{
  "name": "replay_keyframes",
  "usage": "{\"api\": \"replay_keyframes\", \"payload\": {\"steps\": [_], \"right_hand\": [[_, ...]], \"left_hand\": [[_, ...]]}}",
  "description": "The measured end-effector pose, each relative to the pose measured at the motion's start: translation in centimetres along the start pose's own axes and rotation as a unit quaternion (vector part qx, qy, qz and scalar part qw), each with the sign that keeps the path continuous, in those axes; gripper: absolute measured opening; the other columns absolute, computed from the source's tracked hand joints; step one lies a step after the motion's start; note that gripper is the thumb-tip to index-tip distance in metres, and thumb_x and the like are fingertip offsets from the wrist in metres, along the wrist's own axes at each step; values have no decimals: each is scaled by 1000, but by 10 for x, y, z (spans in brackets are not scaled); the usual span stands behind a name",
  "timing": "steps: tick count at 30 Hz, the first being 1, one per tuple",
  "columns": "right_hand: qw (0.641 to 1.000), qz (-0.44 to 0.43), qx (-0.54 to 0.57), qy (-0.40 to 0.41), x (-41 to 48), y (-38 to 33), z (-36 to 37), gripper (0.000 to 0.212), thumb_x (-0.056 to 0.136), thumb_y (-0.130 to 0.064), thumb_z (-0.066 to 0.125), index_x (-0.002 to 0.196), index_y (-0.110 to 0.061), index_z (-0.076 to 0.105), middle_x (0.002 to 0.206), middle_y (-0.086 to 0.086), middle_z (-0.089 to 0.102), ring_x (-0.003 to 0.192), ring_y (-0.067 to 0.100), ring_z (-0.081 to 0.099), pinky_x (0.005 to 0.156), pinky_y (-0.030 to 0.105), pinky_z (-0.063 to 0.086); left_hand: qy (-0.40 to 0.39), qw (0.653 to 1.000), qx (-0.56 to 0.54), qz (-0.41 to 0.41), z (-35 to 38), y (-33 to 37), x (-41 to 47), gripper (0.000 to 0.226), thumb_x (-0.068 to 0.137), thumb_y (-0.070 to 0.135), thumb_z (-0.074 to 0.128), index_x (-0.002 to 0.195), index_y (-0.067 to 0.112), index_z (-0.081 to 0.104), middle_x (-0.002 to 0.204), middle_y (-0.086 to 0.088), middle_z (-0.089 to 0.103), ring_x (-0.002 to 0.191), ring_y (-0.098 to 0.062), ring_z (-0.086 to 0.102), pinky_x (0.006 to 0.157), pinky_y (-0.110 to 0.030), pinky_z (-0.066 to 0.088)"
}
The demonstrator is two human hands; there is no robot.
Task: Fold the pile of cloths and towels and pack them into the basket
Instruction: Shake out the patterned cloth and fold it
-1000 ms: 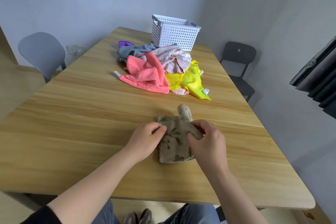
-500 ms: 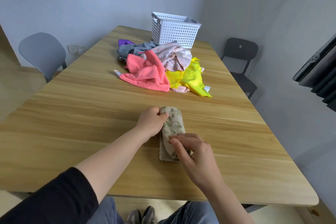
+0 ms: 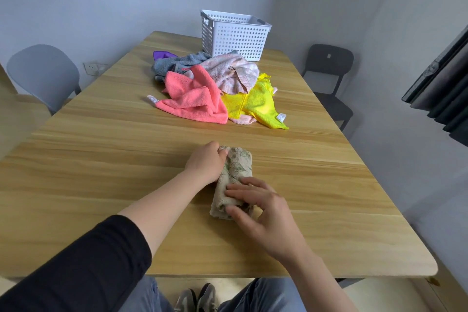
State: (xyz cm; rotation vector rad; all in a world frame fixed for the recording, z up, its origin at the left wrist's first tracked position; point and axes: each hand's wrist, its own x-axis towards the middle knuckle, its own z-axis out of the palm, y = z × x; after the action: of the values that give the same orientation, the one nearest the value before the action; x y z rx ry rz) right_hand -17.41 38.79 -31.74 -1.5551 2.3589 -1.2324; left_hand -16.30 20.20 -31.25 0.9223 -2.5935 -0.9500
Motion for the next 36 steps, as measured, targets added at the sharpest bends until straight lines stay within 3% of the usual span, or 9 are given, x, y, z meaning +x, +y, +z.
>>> {"api": "replay_keyframes", "payload": {"steps": [4, 8, 13, 15, 18, 21, 24, 29, 36], "right_hand": [[999, 14, -3, 43, -4, 4, -2, 40, 82, -18, 71, 120, -29, 65, 117, -19, 64, 111, -5, 56, 94, 18, 46], [997, 23, -9, 70, -7, 4, -2, 36, 81, -16, 69, 115, -27, 67, 112, -20, 64, 101, 1, 60, 86, 22, 50], [987, -4, -121, 105, -6, 4, 3, 28, 74, -12, 69, 100, -20, 62, 93, -11, 55, 76, 5, 55, 63, 20, 48], [984, -11, -128, 121, -7, 1, 5, 24, 72, -5, 70, 91, -18, 61, 86, -10, 54, 67, 6, 52, 57, 20, 46], [983, -61, -135, 109, -12, -1, 5, 23, 72, 1, 70, 87, -16, 63, 85, -9, 56, 67, 4, 51, 58, 17, 44], [982, -75, -139, 104, -15, 5, 3, 20, 74, -2, 69, 89, -15, 65, 87, -7, 56, 71, 3, 50, 61, 13, 42], [981, -7, -165, 98, -18, 9, 1, 28, 74, -22, 69, 101, -18, 60, 91, -10, 53, 75, 6, 52, 60, 17, 45], [971, 47, -205, 115, -13, 5, 5, 30, 73, -43, 58, 96, -24, 55, 85, -13, 52, 60, 7, 52, 43, 24, 44], [981, -29, -171, 92, -11, 1, 13, 13, 68, -2, 62, 76, -13, 65, 79, -5, 54, 63, 12, 52, 48, 26, 46]], "left_hand": [[-18, 998, 52, 10, 1, 5, 3, 31, 100, 34, 36, 78, 11, 36, 71, -3, 42, 72, -27, 42, 61, -34, 31], [-46, 998, -29, -2, -3, -2, 3, 35, 95, 41, 46, 74, 14, 41, 69, 0, 45, 71, -25, 47, 54, -31, 30], [-50, 992, -112, -23, -4, -5, -20, 50, 86, 45, 61, 120, 16, 38, 91, 0, 52, 84, -18, 52, 65, -28, 38], [8, 997, -75, 12, 2, -6, -28, 43, 89, 33, 59, 119, 14, 35, 72, 4, 45, 66, -15, 47, 54, -28, 32], [62, 997, -2, 46, 4, 0, -30, 25, 94, 24, 51, 110, 16, 34, 69, 4, 45, 66, -23, 50, 56, -33, 36], [44, 994, 59, 83, 4, 8, -30, 2, 96, 21, 45, 97, 20, 45, 67, 9, 47, 62, -20, 48, 51, -30, 29], [-3, 997, 26, 70, 2, 7, -29, 7, 94, 26, 49, 97, 23, 54, 63, 11, 44, 56, -13, 43, 51, -29, 28], [-88, 991, -51, 90, -4, 3, -32, 26, 94, 29, 53, 119, 30, 59, 124, 5, 56, 113, -17, 52, 86, -28, 40], [-92, 985, 60, 130, 2, 1, -31, 40, 99, 24, 38, 136, 37, 45, 97, 3, 36, 90, -19, 48, 75, -31, 39]]}}
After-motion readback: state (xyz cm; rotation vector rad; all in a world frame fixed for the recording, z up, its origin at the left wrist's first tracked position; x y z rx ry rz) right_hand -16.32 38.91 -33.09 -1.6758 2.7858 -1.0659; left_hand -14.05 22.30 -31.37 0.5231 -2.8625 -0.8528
